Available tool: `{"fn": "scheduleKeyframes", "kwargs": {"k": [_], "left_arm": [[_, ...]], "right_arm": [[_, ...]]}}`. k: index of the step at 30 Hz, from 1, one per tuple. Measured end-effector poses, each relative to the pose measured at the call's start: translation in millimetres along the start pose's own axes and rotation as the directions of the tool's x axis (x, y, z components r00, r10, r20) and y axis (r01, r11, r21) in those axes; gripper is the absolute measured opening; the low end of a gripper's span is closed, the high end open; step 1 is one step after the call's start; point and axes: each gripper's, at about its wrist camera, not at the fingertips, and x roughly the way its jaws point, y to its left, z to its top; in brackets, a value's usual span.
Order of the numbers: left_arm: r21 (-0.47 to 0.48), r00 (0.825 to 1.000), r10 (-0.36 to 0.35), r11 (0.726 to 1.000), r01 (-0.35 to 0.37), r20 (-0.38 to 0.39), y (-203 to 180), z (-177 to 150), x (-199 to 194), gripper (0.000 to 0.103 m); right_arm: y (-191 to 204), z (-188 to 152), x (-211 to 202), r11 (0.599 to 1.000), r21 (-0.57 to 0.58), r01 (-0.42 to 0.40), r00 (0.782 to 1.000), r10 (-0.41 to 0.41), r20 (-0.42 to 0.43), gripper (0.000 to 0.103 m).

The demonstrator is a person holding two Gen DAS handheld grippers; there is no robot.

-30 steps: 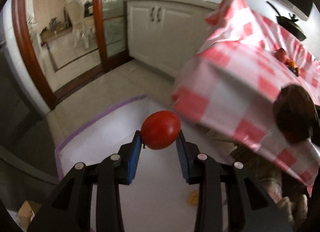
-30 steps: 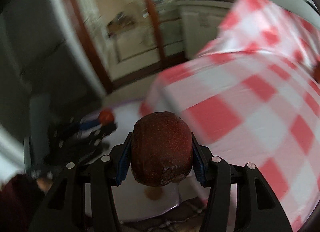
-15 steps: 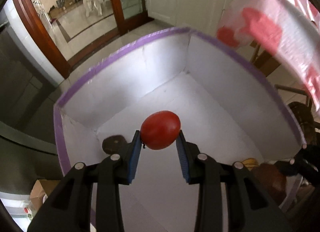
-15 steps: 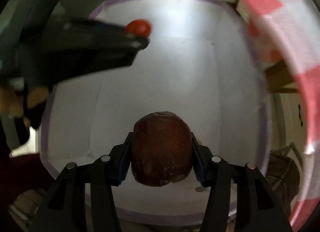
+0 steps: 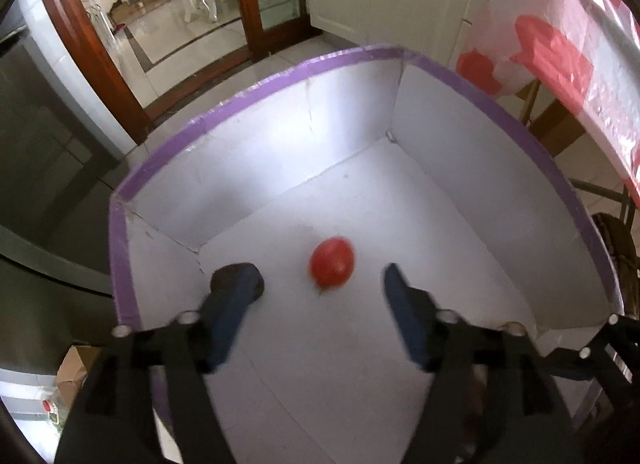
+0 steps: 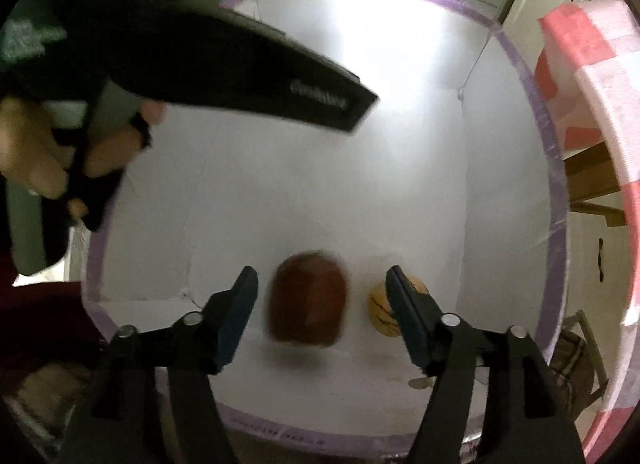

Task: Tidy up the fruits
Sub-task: 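Open the left tool over the box while the right tool releases the apple into it, then return to the table and grasp a dark purple round fruit with the right tool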

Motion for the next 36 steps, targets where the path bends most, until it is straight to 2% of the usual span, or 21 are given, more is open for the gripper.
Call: {"fn": "scheduleKeyframes", "kwargs": {"k": [3, 7, 11, 13, 16, 17, 19, 21, 22, 24, 27, 31, 33, 34, 36], "left_arm": [[0.003, 1.0, 0.008, 1.0, -0.008, 0.014, -2.7, 2.7, -3.4, 0.079], [0.017, 0.999, 0.025, 1.0, -0.025, 0.035, -6.4, 7.0, -12.7, 0.084], [0.022, 0.992, 0.079, 0.996, -0.081, 0.096, -14.5, 20.3, -34.3, 0.084], [0.016, 0.98, 0.113, 0.993, -0.117, 0.161, -22.1, 33.2, -54.6, 0.086], [0.005, 0.949, 0.127, 0.991, -0.134, 0.289, -37.7, 54.4, -92.4, 0.098], [0.004, 0.932, 0.115, 0.992, -0.124, 0.343, -46.6, 63.2, -109.4, 0.099], [0.017, 0.906, 0.073, 0.996, -0.088, 0.417, -65.4, 79.1, -135.0, 0.102], [0.056, 0.881, 0.001, 0.998, -0.031, 0.473, -94.3, 95.5, -160.1, 0.102], [0.079, 0.872, -0.033, 0.997, -0.006, 0.488, -109.5, 102.4, -169.3, 0.102], [0.146, 0.86, -0.116, 0.988, 0.049, 0.498, -152.0, 114.5, -184.2, 0.102], [0.26, 0.856, -0.236, 0.958, 0.124, 0.461, -223.3, 130.9, -187.8, 0.102], [0.386, 0.859, -0.348, 0.901, 0.196, 0.376, -314.2, 150.5, -169.4, 0.102], [0.412, 0.865, -0.376, 0.883, 0.226, 0.333, -348.1, 161.4, -155.3, 0.102], [0.417, 0.867, -0.392, 0.874, 0.247, 0.308, -364.6, 164.8, -148.6, 0.101], [0.422, 0.862, -0.425, 0.859, 0.289, 0.277, -397.5, 171.0, -138.8, 0.101]], "right_arm": [[-0.8, -2.7, -9.9, 1.0, 0.013, -0.009, 1.0, 0.009, 0.029, 0.067], [-5.4, -3.7, -39.3, 0.999, 0.028, -0.024, 0.993, 0.021, 0.117, 0.067], [-16.5, -3.6, -88.4, 0.999, 0.049, 0.005, 0.969, -0.017, 0.248, 0.069], [-27.7, -7.8, -120.6, 0.996, 0.087, 0.016, 0.944, -0.044, 0.327, 0.071], [-44.8, -21.1, -163.8, 0.989, 0.144, 0.038, 0.899, -0.097, 0.427, 0.075], [-48.9, -37.9, -185.0, 0.983, 0.174, 0.054, 0.875, -0.13, 0.466, 0.078], [-63.5, -47.7, -209.6, 0.97, 0.228, 0.079, 0.837, -0.189, 0.513, 0.082], [-84.4, -63.9, -231.1, 0.948, 0.298, 0.108, 0.793, -0.263, 0.55, 0.086], [-97.4, -77.4, -244.2, 0.931, 0.343, 0.124, 0.77, -0.309, 0.559, 0.087], [-125.8, -93.7, -261.0, 0.896, 0.416, 0.155, 0.743, -0.383, 0.548, 0.088], [-175.6, -130.3, -277.2, 0.816, 0.551, 0.173, 0.711, -0.491, 0.504, 0.088], [-244.5, -189.1, -293.2, 0.67, 0.731, 0.129, 0.692, -0.589, 0.418, 0.088], [-277.7, -205.4, -289.4, 0.607, 0.786, 0.118, 0.694, -0.617, 0.372, 0.088], [-300.7, -223.9, -293.7, 0.557, 0.824, 0.106, 0.697, -0.633, 0.339, 0.088], [-337.5, -237.4, -281.7, 0.491, 0.867, 0.085, 0.698, -0.651, 0.3, 0.088]]}}
